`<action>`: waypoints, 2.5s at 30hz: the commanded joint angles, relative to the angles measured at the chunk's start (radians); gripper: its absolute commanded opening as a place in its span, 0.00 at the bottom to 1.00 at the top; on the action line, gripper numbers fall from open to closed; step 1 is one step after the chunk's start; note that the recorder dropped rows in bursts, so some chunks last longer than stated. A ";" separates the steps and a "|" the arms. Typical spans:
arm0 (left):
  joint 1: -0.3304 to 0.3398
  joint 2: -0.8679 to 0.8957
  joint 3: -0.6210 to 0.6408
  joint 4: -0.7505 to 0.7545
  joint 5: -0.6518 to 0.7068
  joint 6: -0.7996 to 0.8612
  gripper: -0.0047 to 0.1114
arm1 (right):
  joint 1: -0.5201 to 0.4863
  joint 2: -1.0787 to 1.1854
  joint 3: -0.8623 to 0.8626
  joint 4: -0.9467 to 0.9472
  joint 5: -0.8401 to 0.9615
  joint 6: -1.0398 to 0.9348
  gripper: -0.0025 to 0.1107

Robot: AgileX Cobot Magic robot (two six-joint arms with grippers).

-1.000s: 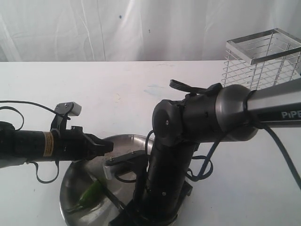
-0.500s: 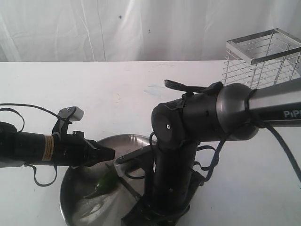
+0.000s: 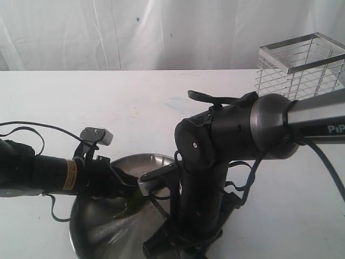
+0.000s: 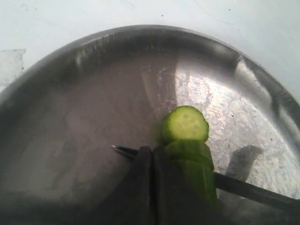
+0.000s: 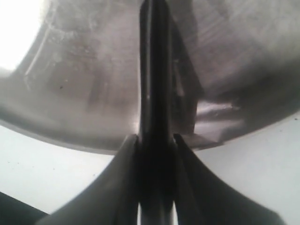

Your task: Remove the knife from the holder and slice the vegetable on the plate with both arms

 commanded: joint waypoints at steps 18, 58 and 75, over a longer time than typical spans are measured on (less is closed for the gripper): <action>-0.011 -0.049 0.008 -0.112 0.028 0.061 0.04 | -0.004 0.005 0.007 -0.029 -0.021 -0.015 0.02; -0.162 0.021 0.008 -0.095 0.150 0.042 0.04 | -0.004 0.005 0.007 -0.017 0.087 0.025 0.02; -0.162 -0.168 0.008 -0.129 0.117 0.067 0.04 | -0.004 -0.008 0.007 -0.017 0.065 0.030 0.02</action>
